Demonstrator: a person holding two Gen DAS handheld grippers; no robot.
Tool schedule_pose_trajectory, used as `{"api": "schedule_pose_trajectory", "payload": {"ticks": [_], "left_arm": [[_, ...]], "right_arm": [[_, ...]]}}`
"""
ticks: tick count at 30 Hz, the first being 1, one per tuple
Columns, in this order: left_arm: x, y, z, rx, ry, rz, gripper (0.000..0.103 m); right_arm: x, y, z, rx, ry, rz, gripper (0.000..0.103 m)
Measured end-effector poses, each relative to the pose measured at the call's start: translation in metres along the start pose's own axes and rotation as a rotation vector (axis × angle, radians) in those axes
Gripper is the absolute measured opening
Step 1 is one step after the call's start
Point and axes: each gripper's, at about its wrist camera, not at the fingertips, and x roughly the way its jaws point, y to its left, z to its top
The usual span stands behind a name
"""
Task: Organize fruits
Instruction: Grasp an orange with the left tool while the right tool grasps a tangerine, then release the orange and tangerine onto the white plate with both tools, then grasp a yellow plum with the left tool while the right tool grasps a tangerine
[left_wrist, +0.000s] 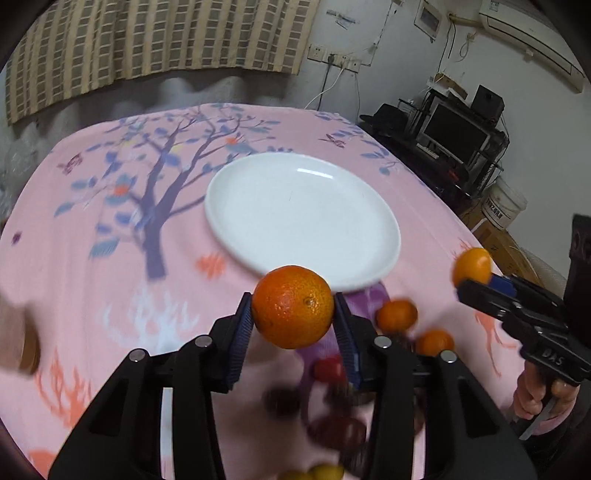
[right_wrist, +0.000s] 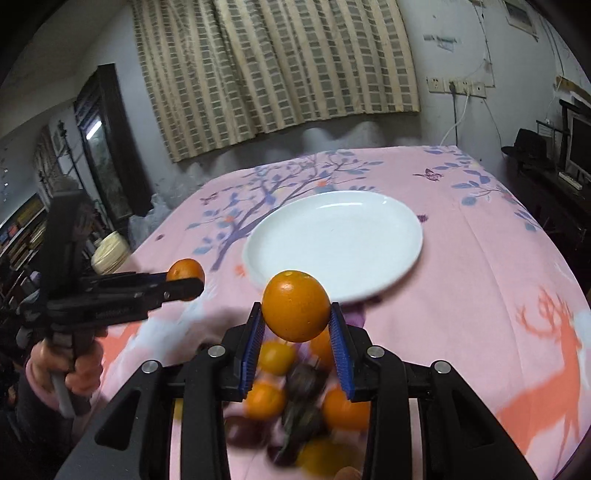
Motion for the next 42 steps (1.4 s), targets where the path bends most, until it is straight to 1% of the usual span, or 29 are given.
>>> {"api": "schedule_pose_trajectory", "payload": {"ticks": [3, 7, 11, 15, 17, 18, 19, 21, 22, 23, 25, 26, 28, 30, 31, 33, 34, 37, 39, 40, 42], "left_arm": [[0.047, -0.004, 0.032, 0.001, 0.054, 0.019, 0.042], [0.094, 0.002, 0.055, -0.016, 0.118, 0.051, 0.042], [0.125, 0.007, 0.06, -0.014, 0.179, 0.079, 0.042], [0.132, 0.005, 0.062, 0.005, 0.175, 0.097, 0.043], [0.126, 0.005, 0.063, -0.004, 0.159, 0.092, 0.055], [0.119, 0.005, 0.063, -0.007, 0.141, 0.1, 0.067], [0.109, 0.003, 0.062, -0.007, 0.118, 0.112, 0.076], [0.081, 0.001, 0.057, 0.004, 0.06, 0.138, 0.085], [0.069, 0.001, 0.052, 0.005, 0.039, 0.144, 0.09], [0.052, 0.002, 0.046, -0.003, 0.014, 0.145, 0.091], [0.029, 0.006, 0.032, -0.029, -0.021, 0.136, 0.095], [0.018, 0.009, 0.022, -0.055, -0.037, 0.136, 0.097], [0.003, 0.012, 0.004, -0.085, -0.043, 0.139, 0.097], [-0.007, 0.016, -0.014, -0.096, -0.054, 0.145, 0.097], [-0.012, 0.02, -0.025, -0.109, -0.066, 0.162, 0.097], [-0.019, 0.026, -0.044, -0.122, -0.078, 0.177, 0.097], [-0.021, 0.029, -0.052, -0.124, -0.07, 0.185, 0.097], [-0.023, 0.04, -0.069, -0.146, -0.047, 0.201, 0.097], [-0.024, 0.046, -0.074, -0.168, -0.03, 0.176, 0.097], [-0.024, 0.049, -0.074, -0.177, -0.025, 0.161, 0.097], [-0.028, 0.051, -0.076, -0.17, -0.029, 0.148, 0.097]], "right_arm": [[0.052, -0.016, 0.027, -0.004, 0.072, -0.061, 0.036], [0.101, -0.035, 0.039, 0.012, 0.166, -0.064, 0.036], [0.119, -0.04, 0.037, 0.005, 0.215, -0.07, 0.036], [0.126, -0.039, 0.036, -0.002, 0.242, -0.061, 0.037], [0.12, -0.038, 0.037, -0.003, 0.235, -0.058, 0.052], [0.11, -0.035, 0.038, -0.006, 0.218, -0.056, 0.053], [0.099, -0.034, 0.039, -0.011, 0.2, -0.049, 0.054], [0.069, -0.029, 0.037, -0.023, 0.141, -0.045, 0.062], [0.056, -0.028, 0.034, -0.028, 0.116, -0.046, 0.068], [0.046, -0.027, 0.03, -0.029, 0.1, -0.047, 0.072], [0.029, -0.03, 0.016, -0.013, 0.079, -0.035, 0.074], [0.023, -0.033, 0.007, 0.004, 0.077, -0.025, 0.074], [0.017, -0.039, -0.015, 0.046, 0.092, -0.005, 0.074], [0.015, -0.045, -0.035, 0.091, 0.136, 0.006, 0.074], [0.014, -0.047, -0.042, 0.108, 0.152, 0.015, 0.074], [0.011, -0.049, -0.054, 0.137, 0.174, 0.059, 0.074], [0.008, -0.05, -0.059, 0.148, 0.177, 0.083, 0.074], [0.009, -0.047, -0.068, 0.145, 0.198, 0.086, 0.074], [0.009, -0.044, -0.067, 0.134, 0.205, 0.092, 0.068], [0.01, -0.043, -0.068, 0.131, 0.207, 0.092, 0.063], [0.011, -0.041, -0.071, 0.131, 0.22, 0.092, 0.06]]}}
